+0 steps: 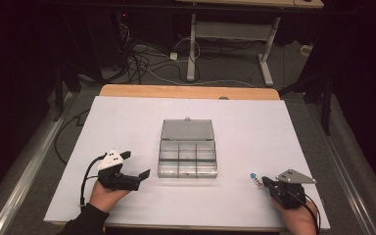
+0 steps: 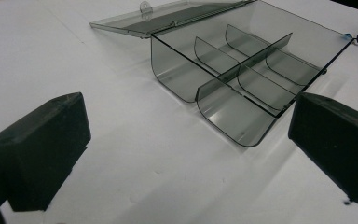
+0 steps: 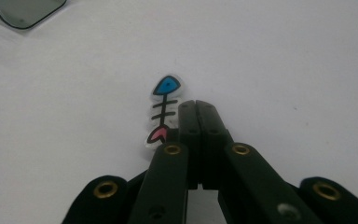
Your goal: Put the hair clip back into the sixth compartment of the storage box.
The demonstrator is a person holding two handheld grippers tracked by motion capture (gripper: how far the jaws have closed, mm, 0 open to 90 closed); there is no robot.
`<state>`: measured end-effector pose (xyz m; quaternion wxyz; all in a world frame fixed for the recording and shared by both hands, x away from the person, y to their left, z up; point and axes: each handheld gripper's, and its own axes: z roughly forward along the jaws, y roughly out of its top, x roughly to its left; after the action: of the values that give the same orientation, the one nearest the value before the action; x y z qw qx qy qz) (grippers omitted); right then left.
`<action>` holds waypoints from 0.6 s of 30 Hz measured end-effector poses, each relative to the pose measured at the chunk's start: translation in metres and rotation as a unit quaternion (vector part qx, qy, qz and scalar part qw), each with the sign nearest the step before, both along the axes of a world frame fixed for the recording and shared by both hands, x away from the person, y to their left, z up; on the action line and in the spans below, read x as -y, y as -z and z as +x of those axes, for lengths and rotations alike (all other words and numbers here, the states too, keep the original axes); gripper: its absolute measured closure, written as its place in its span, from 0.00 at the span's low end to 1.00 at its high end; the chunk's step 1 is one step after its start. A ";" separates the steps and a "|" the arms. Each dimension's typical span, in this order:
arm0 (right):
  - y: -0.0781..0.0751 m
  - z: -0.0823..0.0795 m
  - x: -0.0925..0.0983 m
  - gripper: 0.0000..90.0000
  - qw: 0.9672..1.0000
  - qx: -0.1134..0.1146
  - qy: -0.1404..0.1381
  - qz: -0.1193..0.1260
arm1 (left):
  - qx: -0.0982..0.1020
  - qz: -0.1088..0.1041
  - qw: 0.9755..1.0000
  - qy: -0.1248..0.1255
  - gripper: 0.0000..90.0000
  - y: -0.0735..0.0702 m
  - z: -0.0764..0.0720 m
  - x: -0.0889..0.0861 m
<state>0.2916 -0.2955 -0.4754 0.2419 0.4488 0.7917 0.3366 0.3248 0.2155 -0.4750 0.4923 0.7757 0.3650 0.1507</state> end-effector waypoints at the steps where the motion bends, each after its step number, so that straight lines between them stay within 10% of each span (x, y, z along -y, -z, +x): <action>1: 0.000 0.000 -0.001 1.00 1.000 0.002 -0.004 -0.002 | 0.000 0.000 1.000 0.000 0.00 0.000 0.000 0.000; 11: -0.009 -0.005 -0.003 0.99 1.000 0.019 0.008 0.018 | 0.000 -0.003 1.000 0.002 0.00 0.000 0.000 -0.001; 18: -0.013 -0.008 -0.013 0.80 0.999 0.029 0.006 0.035 | -0.001 -0.004 1.000 0.002 0.00 0.000 0.000 -0.001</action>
<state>0.2837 -0.2822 -0.4624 0.2510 0.4520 0.7693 0.3753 0.3252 0.2164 -0.4748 0.4955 0.7743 0.3647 0.1479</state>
